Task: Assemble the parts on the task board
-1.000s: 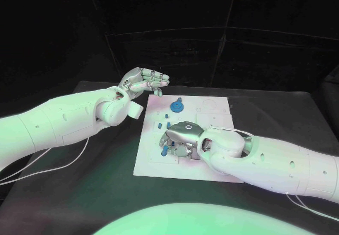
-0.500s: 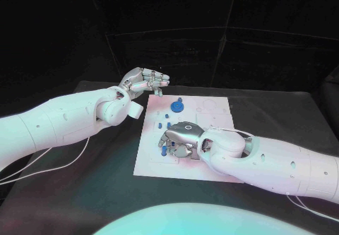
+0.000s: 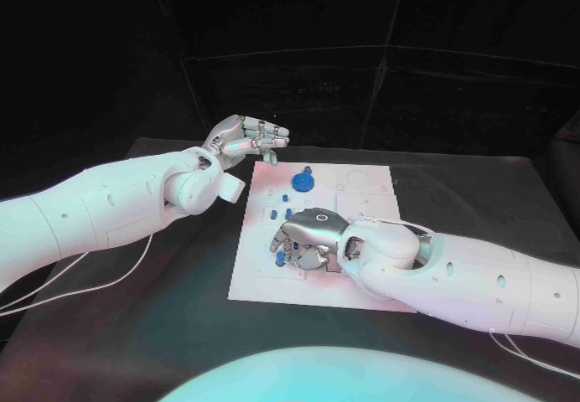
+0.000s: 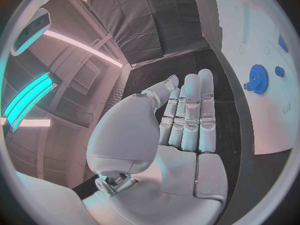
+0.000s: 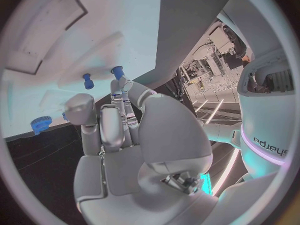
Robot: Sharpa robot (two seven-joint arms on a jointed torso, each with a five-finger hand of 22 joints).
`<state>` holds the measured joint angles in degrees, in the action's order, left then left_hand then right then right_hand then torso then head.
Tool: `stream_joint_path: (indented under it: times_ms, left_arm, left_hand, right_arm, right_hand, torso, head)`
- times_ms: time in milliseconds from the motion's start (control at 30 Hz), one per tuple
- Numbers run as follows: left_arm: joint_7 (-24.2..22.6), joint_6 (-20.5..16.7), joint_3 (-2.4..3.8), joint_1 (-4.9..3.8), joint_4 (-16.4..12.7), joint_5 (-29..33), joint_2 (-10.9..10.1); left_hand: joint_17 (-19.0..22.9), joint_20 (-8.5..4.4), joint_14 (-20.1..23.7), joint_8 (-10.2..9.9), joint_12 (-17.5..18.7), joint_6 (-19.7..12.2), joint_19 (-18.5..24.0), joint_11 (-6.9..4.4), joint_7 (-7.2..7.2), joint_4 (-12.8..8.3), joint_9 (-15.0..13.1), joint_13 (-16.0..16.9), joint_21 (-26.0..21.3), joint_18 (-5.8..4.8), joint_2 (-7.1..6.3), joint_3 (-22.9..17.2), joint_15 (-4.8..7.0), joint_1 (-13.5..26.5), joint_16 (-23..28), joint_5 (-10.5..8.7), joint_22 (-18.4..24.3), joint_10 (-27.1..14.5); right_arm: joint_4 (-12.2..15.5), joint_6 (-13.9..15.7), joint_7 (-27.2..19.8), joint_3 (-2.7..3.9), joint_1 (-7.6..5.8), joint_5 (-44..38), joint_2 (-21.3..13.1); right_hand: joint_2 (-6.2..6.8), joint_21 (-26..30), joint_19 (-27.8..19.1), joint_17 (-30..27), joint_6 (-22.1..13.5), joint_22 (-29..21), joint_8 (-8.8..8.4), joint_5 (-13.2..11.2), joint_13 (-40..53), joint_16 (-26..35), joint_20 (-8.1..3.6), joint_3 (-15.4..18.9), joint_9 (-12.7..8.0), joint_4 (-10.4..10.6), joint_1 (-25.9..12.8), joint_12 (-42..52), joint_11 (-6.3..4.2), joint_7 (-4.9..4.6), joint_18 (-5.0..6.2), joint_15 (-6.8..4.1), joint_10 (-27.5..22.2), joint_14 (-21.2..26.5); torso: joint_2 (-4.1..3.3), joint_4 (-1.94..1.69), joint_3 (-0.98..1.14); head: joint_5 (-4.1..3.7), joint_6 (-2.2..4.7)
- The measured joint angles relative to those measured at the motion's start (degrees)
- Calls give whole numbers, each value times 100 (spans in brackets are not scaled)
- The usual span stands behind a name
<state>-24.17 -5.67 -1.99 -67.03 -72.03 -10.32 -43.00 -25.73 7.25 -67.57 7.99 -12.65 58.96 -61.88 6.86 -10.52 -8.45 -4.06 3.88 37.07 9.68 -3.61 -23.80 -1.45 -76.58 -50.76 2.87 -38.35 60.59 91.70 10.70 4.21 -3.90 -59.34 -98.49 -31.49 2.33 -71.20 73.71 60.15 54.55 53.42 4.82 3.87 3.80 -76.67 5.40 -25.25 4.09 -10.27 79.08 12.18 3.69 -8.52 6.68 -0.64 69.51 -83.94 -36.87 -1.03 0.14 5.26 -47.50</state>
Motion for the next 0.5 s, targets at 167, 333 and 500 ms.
stream_joint_path:
  times_ms: [167, 333, 500]
  left_arm:
    - [2, 1, 0, 0, 7, 0, 2]
    - [5, 2, 0, 0, 12, 0, 4]
    - [8, 4, 0, 0, 22, 0, 7]
  left_hand:
    - [0, 0, 0, 0, 0, 0, 0, 0, 0, 0, 0, 0, 0, 0, 0, 0, 0, 0, 0, 0, 0, 0]
    - [0, 0, 0, 0, 0, 0, 0, 0, 0, 0, 0, 0, 0, 0, 0, 0, 0, 0, 0, 0, 0, 0]
    - [0, 0, 0, 0, 0, 0, 0, 0, 0, 0, 0, 0, 0, 0, 0, 0, 0, 0, 0, 0, -1, 0]
  right_arm:
    - [2, 11, 0, 0, 0, 20, -13]
    - [11, 87, 30, 0, 0, 19, -40]
    - [56, 260, 78, 0, 0, -3, -85]
  right_hand:
    - [31, 0, 0, 0, 20, 0, 0, 0, 0, 0, 0, -16, -7, 16, -31, -45, 0, -19, 0, 0, 0, 0]
    - [89, 0, 0, 0, -14, -14, -70, 0, -11, 0, 0, -40, -27, -8, -88, -146, 83, -33, 0, 0, -83, 0]
    - [143, 0, 0, 0, -167, -14, -105, 0, -17, 0, 0, -87, -31, -23, -143, -234, 81, -43, 0, 0, -251, 0]
  torso:
    - [1, -1, 0]
    - [2, -2, 2]
    - [2, -2, 4]
  head:
    - [-5, 0]
    - [-6, 11]
    - [-12, 24]
